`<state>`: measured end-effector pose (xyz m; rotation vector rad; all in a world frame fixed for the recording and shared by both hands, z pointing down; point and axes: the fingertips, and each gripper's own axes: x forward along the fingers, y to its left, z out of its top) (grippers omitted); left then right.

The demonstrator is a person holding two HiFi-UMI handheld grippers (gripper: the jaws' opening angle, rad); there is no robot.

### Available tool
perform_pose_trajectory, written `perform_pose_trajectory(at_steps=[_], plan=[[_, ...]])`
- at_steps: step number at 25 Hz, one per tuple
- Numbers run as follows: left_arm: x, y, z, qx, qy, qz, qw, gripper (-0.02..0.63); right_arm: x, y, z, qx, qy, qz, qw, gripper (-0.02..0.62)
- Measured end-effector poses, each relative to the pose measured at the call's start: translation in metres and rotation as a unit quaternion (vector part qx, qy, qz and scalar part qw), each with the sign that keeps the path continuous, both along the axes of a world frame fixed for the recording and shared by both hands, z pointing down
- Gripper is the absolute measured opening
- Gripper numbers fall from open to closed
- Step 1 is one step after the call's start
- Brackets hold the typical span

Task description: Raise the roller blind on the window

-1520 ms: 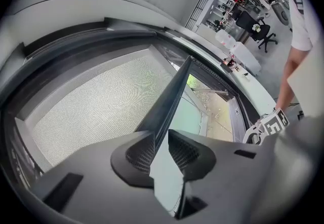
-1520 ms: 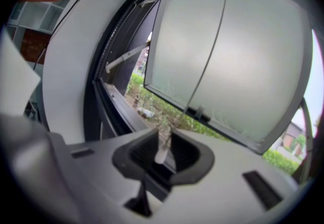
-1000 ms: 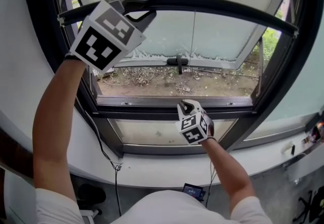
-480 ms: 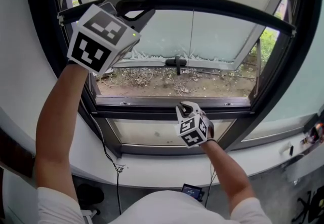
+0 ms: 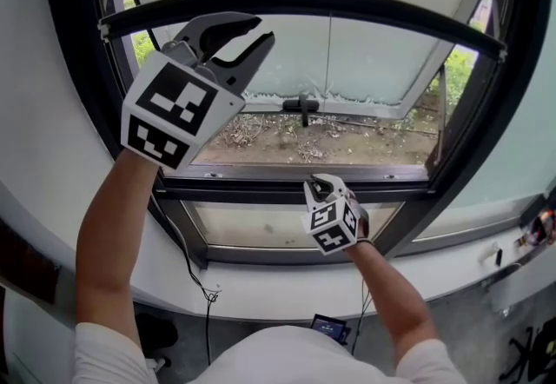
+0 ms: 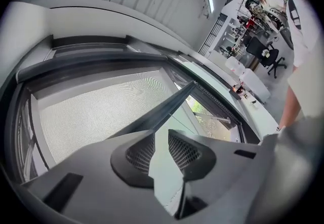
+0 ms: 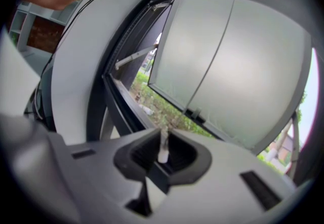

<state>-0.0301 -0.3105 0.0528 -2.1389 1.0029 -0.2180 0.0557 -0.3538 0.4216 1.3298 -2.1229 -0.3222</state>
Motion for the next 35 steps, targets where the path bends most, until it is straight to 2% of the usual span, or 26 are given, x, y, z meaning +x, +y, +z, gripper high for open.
perform_pose_trajectory(at_steps=[10, 21, 35], plan=[[-0.006, 0.012, 0.028, -0.033, 0.048, 0.023, 0.9981, 0.098, 0.001, 0.015, -0.031, 0.038, -0.013, -0.002, 0.999, 0.057], [-0.015, 0.020, 0.062, -0.090, 0.107, 0.053, 0.9888, 0.098, -0.004, 0.032, -0.070, 0.089, -0.033, -0.009, 0.995, 0.057], [-0.026, 0.036, 0.124, -0.163, 0.188, 0.078, 0.9654, 0.098, -0.005, 0.041, -0.098, 0.116, -0.055, -0.010, 0.992, 0.057]])
